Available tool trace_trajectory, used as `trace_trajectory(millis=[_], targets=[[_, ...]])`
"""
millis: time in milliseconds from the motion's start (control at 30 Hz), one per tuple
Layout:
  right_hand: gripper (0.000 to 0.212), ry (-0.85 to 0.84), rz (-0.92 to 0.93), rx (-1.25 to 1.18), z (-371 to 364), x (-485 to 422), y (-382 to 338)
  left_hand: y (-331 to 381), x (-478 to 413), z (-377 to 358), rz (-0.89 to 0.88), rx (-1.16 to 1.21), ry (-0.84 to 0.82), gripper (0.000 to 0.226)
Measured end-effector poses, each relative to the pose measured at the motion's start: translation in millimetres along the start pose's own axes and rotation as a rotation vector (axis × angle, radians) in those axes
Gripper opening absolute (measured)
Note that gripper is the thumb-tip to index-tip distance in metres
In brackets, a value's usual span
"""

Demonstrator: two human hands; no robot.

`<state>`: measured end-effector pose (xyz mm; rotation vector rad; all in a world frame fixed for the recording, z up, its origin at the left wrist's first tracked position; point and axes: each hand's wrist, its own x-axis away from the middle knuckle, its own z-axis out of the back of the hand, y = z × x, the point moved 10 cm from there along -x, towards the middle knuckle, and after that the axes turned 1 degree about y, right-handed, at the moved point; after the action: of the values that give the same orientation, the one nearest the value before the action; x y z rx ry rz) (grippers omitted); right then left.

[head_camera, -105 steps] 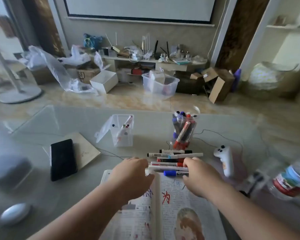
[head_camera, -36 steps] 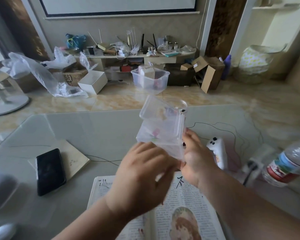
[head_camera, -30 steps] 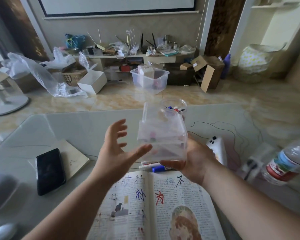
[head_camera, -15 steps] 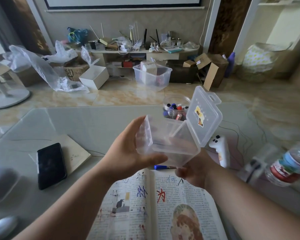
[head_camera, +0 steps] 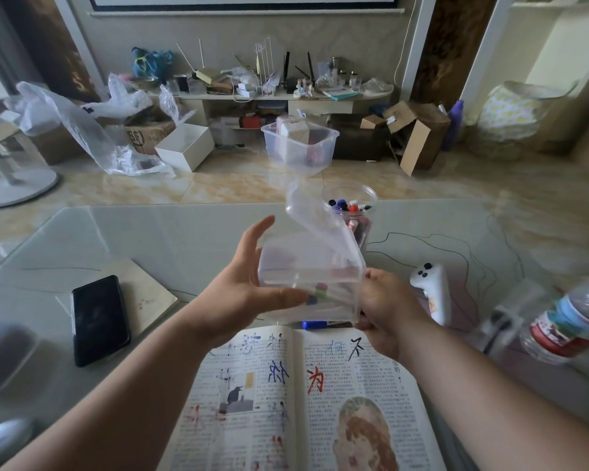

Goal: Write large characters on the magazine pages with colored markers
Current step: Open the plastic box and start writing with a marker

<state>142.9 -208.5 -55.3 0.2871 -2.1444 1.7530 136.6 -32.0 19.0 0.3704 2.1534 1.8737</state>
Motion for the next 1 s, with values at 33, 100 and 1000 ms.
trace_trajectory(millis=[33, 100, 1000], targets=[[0.014, -0.008, 0.008, -0.006, 0.9, -0.4, -2.3, 0.8, -0.3, 0.8, -0.010, -0.009, -0.006, 0.106], [0.011, -0.032, 0.014, -0.021, 0.3, 1.6, -8.2, 4.5, -0.6, 2.6, -0.048, -0.035, -0.001, 0.098], [0.020, 0.272, 0.357, 0.237, 39.1, 1.3, -60.3, -54.4, 3.3, 47.9, 0.416, -0.202, -0.124, 0.085]])
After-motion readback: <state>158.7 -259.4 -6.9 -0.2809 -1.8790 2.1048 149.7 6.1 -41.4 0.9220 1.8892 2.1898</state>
